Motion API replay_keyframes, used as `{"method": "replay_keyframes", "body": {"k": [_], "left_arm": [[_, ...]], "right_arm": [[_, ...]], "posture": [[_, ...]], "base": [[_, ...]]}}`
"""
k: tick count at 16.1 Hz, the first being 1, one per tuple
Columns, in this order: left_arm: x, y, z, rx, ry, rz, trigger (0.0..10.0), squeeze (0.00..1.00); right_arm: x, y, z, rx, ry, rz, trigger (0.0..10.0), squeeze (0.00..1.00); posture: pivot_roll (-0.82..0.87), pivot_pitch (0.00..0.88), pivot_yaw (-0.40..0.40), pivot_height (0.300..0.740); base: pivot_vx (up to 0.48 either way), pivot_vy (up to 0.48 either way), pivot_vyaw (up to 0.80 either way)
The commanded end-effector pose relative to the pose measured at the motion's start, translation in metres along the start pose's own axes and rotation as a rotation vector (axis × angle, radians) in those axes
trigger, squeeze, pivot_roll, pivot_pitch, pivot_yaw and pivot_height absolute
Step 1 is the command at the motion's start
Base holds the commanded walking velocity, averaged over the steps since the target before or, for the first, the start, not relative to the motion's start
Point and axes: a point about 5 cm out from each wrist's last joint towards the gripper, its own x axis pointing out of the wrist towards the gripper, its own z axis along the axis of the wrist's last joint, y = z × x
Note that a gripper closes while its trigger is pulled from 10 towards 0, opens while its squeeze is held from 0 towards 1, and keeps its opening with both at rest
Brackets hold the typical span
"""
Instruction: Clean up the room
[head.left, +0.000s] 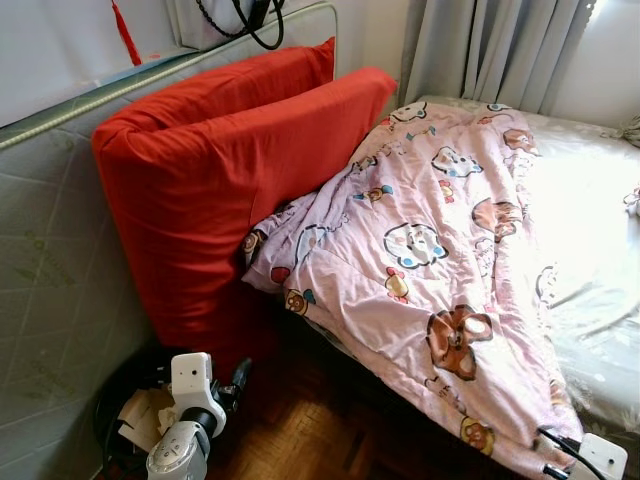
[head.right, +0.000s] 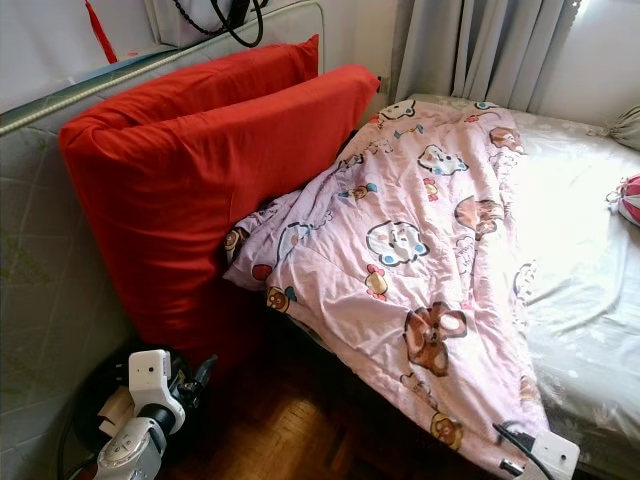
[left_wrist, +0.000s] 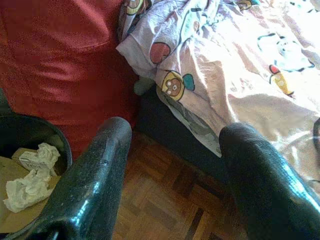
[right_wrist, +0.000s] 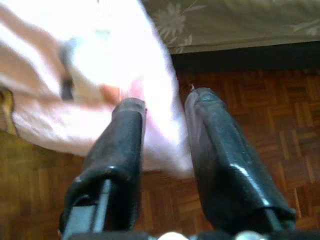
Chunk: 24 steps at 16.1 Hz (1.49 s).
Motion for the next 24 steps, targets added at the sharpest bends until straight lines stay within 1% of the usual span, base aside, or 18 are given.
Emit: {"method": "replay_keyframes", "body": {"k": [1,5,7,8,9,10,11,12,13,14,15,16,17,18,19,22,23,24], "left_arm": [[0.000,0.003,0.000,0.015,0.003,0.002,10.0,0.00],[0.000,0.003,-0.002,0.014,0.009,0.003,10.0,0.00],[0.000,0.003,-0.005,0.014,0.026,-0.001,10.0,0.00],[-0.001,0.003,-0.009,0.012,0.050,-0.002,10.0,0.00],[-0.001,0.003,-0.011,0.011,0.059,-0.001,10.0,0.00],[-0.002,0.004,-0.016,0.005,0.089,0.005,10.0,0.00],[-0.003,0.005,-0.022,-0.007,0.120,0.011,10.0,0.00],[-0.003,0.005,-0.022,-0.007,0.120,0.011,10.0,0.00],[-0.005,0.006,-0.029,-0.021,0.165,0.023,10.0,0.00],[-0.006,0.007,-0.032,-0.024,0.181,0.028,10.0,0.00],[-0.009,0.007,-0.040,-0.016,0.232,0.034,10.0,0.00],[-0.009,0.007,-0.040,-0.016,0.232,0.034,10.0,0.00],[-0.014,0.008,-0.052,-0.006,0.315,0.043,10.0,0.00],[-0.014,0.008,-0.052,-0.006,0.315,0.043,10.0,0.00],[-0.017,0.007,-0.060,-0.006,0.368,0.054,10.0,0.00],[-0.019,0.008,-0.065,0.012,0.423,0.063,10.0,0.00],[-0.022,0.010,-0.068,0.027,0.445,0.068,10.0,0.00],[-0.022,0.010,-0.068,0.027,0.445,0.068,10.0,0.00]], "right_arm": [[0.000,0.000,0.000,-0.013,-0.002,0.007,10.0,1.00],[0.000,0.000,-0.003,-0.008,0.002,0.003,10.0,1.00],[-0.002,0.002,-0.007,0.007,0.015,0.028,10.0,1.00],[-0.004,0.012,-0.009,0.018,0.021,0.108,10.0,0.10],[-0.004,0.016,-0.010,0.016,0.021,0.140,10.0,0.10],[-0.007,0.029,-0.010,-0.014,0.008,0.234,10.0,0.00],[-0.010,0.039,-0.011,-0.039,-0.001,0.311,10.0,0.00],[-0.010,0.039,-0.011,-0.039,-0.001,0.311,10.0,0.00],[-0.014,0.048,-0.016,-0.077,0.004,0.372,10.0,0.00],[-0.016,0.051,-0.018,-0.095,0.011,0.389,10.0,0.00],[-0.019,0.057,-0.023,-0.107,0.029,0.435,10.0,0.00],[-0.019,0.057,-0.023,-0.107,0.029,0.435,10.0,0.00],[-0.023,0.065,-0.029,-0.125,0.055,0.483,10.0,0.00],[-0.023,0.065,-0.029,-0.125,0.055,0.483,10.0,0.00],[-0.025,0.067,-0.032,-0.167,0.061,0.486,10.0,0.00],[-0.025,0.072,-0.030,-0.120,0.069,0.473,10.0,0.00],[-0.026,0.075,-0.030,-0.119,0.068,0.478,10.0,0.00],[-0.026,0.075,-0.030,-0.119,0.068,0.478,10.0,0.00]], "posture": [[0.06,0.020,0.021,0.740],[0.06,0.012,0.020,0.740],[0.06,0.002,0.021,0.740],[0.06,0.000,0.022,0.740],[0.06,0.000,0.022,0.740],[0.06,0.000,0.024,0.740],[0.05,0.000,0.026,0.740],[0.05,0.000,0.026,0.740],[0.05,0.000,0.026,0.740],[0.05,0.000,0.026,0.740],[0.06,0.000,0.024,0.740],[0.06,0.000,0.024,0.740],[0.06,0.000,0.022,0.740],[0.06,0.000,0.022,0.740],[0.07,0.000,0.022,0.740],[0.07,0.000,0.017,0.740],[0.07,0.000,0.018,0.740],[0.07,0.000,0.018,0.740]], "base": [[0.000,0.000,0.00],[0.000,0.000,0.00],[0.000,0.000,0.00],[0.000,0.000,0.00],[0.000,0.000,0.00],[0.000,0.000,0.00],[0.000,0.000,0.00],[0.000,0.000,0.00],[0.000,0.000,0.00],[0.000,0.000,0.00],[0.000,0.000,0.00],[0.000,0.000,0.00],[0.000,0.000,0.00],[0.000,0.000,0.00],[0.000,0.000,0.00],[0.000,0.000,0.00],[0.000,0.000,0.00],[0.000,0.000,0.00]]}}
